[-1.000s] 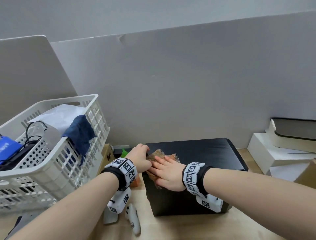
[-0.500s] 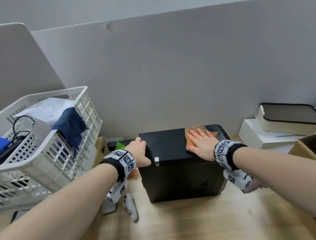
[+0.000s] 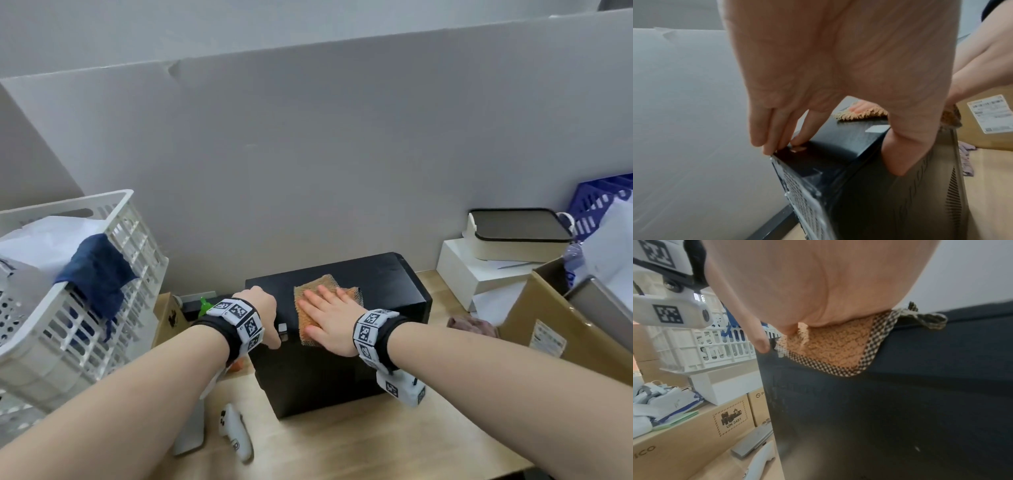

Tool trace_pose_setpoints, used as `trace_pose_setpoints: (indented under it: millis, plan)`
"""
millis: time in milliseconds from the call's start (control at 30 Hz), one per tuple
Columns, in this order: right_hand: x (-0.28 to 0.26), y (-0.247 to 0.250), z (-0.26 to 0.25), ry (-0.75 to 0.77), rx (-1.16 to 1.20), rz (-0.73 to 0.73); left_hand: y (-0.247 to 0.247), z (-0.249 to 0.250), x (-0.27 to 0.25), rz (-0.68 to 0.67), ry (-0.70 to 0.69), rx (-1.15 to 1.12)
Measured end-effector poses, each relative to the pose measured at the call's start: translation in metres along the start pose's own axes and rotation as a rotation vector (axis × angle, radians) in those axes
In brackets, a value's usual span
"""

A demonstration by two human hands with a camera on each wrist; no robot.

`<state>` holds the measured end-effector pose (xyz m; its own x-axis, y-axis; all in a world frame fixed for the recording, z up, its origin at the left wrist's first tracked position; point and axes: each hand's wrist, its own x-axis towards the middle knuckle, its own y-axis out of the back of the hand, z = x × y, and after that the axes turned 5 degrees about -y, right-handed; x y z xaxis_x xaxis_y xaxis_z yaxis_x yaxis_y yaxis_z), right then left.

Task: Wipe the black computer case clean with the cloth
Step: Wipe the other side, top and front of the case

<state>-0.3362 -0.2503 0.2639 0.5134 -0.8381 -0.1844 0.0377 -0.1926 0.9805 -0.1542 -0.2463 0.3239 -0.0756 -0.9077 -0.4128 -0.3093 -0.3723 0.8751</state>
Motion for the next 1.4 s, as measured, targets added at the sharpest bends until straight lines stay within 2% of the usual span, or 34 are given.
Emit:
trace_pose_setpoints:
  millis: [300, 500, 600, 800, 967, 1167, 1267, 1400]
  plan:
    - [-0.007, 0.009, 0.109, -0.269, 0.047, -0.048, -0.002, 0.003, 0.0, 0.017, 0.022, 0.012]
    - [0.027, 0.007, 0.17, -0.356, 0.13, -0.08, 0.0, 0.003, 0.005, 0.035, 0.008, 0.029]
    - [0.028, 0.006, 0.173, -0.388, 0.261, -0.046, 0.003, 0.005, 0.009, 0.015, 0.007, 0.039]
    - [-0.007, 0.006, 0.173, -0.428, 0.468, -0.001, 0.007, 0.009, 0.011, -0.021, 0.025, 0.031]
    - [-0.054, -0.011, 0.186, -0.576, 0.613, 0.077, 0.009, 0.013, 0.008, -0.027, 0.029, 0.04]
    - [-0.094, -0.034, 0.194, -0.818, 1.067, 0.158, 0.0, 0.012, 0.002, 0.007, 0.045, 0.021]
    - [-0.091, -0.025, 0.193, -0.88, 1.046, 0.219, -0.008, 0.01, -0.004, 0.06, 0.084, -0.007]
    - [-0.072, 0.009, 0.195, -0.827, 0.916, 0.342, -0.024, 0.005, -0.011, 0.16, 0.145, -0.079]
